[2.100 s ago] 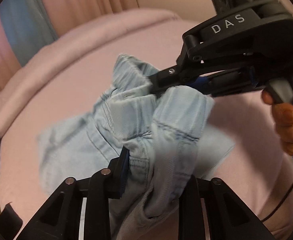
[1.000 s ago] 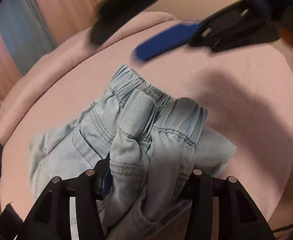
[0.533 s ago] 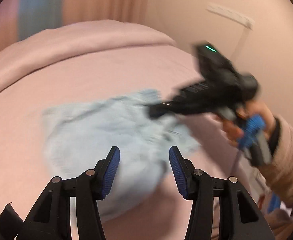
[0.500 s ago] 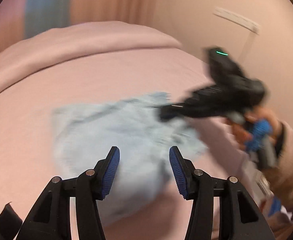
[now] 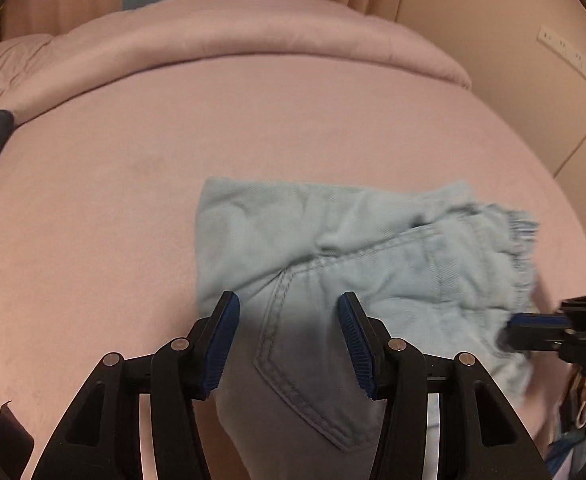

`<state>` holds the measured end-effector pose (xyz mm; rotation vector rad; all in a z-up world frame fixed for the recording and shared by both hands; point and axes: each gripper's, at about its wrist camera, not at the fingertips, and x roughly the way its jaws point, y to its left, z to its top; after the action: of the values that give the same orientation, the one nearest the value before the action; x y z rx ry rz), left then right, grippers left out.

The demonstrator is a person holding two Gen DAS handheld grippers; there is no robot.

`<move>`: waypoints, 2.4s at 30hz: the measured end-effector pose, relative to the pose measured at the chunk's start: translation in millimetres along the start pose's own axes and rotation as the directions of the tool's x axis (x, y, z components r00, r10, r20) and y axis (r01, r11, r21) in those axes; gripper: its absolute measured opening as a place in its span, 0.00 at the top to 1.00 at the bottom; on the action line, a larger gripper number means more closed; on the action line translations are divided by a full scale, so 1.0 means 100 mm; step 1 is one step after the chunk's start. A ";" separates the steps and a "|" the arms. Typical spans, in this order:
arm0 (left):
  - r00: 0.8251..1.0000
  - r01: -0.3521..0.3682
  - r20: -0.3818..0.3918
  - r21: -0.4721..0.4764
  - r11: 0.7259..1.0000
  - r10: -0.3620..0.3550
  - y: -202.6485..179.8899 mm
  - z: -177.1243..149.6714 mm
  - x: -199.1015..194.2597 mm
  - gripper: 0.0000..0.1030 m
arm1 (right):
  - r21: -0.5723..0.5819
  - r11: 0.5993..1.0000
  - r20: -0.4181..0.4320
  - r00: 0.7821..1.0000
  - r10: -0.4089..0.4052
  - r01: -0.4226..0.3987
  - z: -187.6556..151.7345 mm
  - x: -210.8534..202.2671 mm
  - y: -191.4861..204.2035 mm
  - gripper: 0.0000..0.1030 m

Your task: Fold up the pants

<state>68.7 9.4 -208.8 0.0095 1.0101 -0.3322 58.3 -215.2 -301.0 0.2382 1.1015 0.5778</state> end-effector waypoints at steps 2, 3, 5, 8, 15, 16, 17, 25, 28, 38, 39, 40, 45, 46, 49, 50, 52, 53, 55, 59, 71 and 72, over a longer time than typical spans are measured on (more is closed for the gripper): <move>1.000 0.011 0.012 -0.015 1.000 -0.011 0.02 0.04 0.02 0.48 | 0.015 1.000 0.032 0.999 0.015 -0.015 -0.08 0.04 -0.05 0.98; 1.000 0.022 0.008 -0.029 0.999 -0.022 0.05 0.05 0.01 0.48 | 0.014 1.000 0.040 0.999 0.016 -0.017 -0.10 0.06 -0.07 0.99; 0.999 0.041 0.001 -0.061 0.997 -0.041 0.12 0.09 -0.06 0.48 | 0.031 0.999 0.032 0.999 0.019 -0.020 -0.07 0.07 -0.10 1.00; 0.994 0.111 0.028 -0.094 0.989 -0.109 0.21 -0.02 -0.34 0.48 | 0.041 0.999 0.006 0.999 0.032 -0.032 0.09 -0.03 0.03 0.82; 0.976 0.219 0.008 -0.082 0.972 -0.219 0.18 -0.58 -0.63 0.48 | -0.073 0.995 0.018 0.997 0.070 -0.069 0.65 0.12 0.56 0.66; 0.975 0.222 0.000 -0.083 0.972 -0.222 0.18 -0.66 -0.63 0.48 | -0.084 0.994 0.004 0.997 0.075 -0.074 0.74 0.23 0.63 0.66; 0.975 0.222 -0.011 -0.091 0.971 -0.224 0.19 -0.73 -0.59 0.48 | -0.093 0.992 -0.021 0.996 0.085 -0.087 0.88 0.37 0.70 0.66; 0.972 0.230 -0.026 -0.098 0.968 -0.233 0.17 -0.95 -0.53 0.56 | -0.111 0.989 -0.166 0.983 0.077 -0.096 1.56 1.17 0.97 0.65; 0.973 0.229 -0.017 -0.095 0.969 -0.232 0.20 -0.96 -0.53 0.68 | -0.080 0.989 -0.294 0.951 0.096 -0.125 1.65 1.51 0.99 0.68; 0.974 0.225 0.012 -0.057 0.973 -0.225 0.20 -1.03 -0.55 0.79 | -0.053 0.998 -0.318 0.947 -0.052 0.037 1.84 1.92 0.81 1.00; 0.972 0.237 0.010 -0.084 0.968 -0.237 0.24 -1.05 -0.57 0.79 | -0.073 0.997 -0.307 0.950 -0.055 0.035 1.83 1.90 0.83 1.00; 0.969 0.246 0.004 -0.095 0.965 -0.247 0.25 -1.03 -0.58 0.79 | -0.094 0.995 -0.287 0.956 -0.058 0.033 1.82 1.85 0.87 0.98; 0.974 0.226 -0.003 -0.047 0.973 -0.227 0.30 -1.18 -0.92 0.79 | -0.094 0.995 -0.118 0.993 -0.030 0.019 1.84 1.25 0.94 0.91; 0.975 0.224 0.007 -0.049 0.973 -0.224 0.28 -1.17 -0.95 0.79 | -0.093 0.996 -0.102 0.995 -0.008 -0.001 1.82 1.13 0.94 0.90; 0.975 0.210 0.093 -0.073 0.975 -0.204 0.36 -1.04 -1.12 0.79 | -0.099 0.994 -0.069 0.997 0.028 -0.035 1.67 0.76 0.96 0.79; 0.975 0.197 0.121 -0.075 0.978 -0.187 0.36 -0.94 -1.13 0.79 | -0.106 0.994 -0.058 0.998 0.029 -0.035 1.61 0.65 0.95 0.76; 0.976 0.170 0.150 -0.066 0.983 -0.159 0.29 -0.76 -1.09 0.79 | -0.112 0.993 -0.037 0.999 0.021 -0.025 1.42 0.44 0.92 0.76; 0.979 0.134 0.161 -0.056 0.989 -0.124 0.23 -0.62 -1.04 0.78 | -0.113 0.993 -0.030 1.000 0.009 -0.012 1.36 0.39 0.90 0.76; 0.985 0.090 0.154 -0.047 0.995 -0.081 0.21 -0.48 -0.95 0.70 | -0.123 0.992 -0.011 0.999 -0.034 0.032 1.19 0.26 0.87 0.76; 0.993 0.043 0.110 -0.009 0.999 -0.041 0.06 -0.22 -0.75 0.64 | -0.130 0.985 0.017 0.994 -0.111 0.113 0.87 0.00 0.69 0.76; 0.999 -0.039 -0.033 0.065 0.997 0.041 -0.21 -0.16 -0.23 0.58 | -0.119 0.955 -0.024 0.960 -0.278 0.273 0.16 -0.11 0.25 0.66; 0.998 -0.038 -0.042 0.066 0.997 0.041 -0.22 -0.16 -0.19 0.58 | -0.111 0.956 -0.031 0.960 -0.278 0.273 0.13 -0.07 0.20 0.64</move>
<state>40.2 -3.5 -198.6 0.0964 1.0399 -0.3298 60.8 -201.0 -280.8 -0.0224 1.1218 0.3914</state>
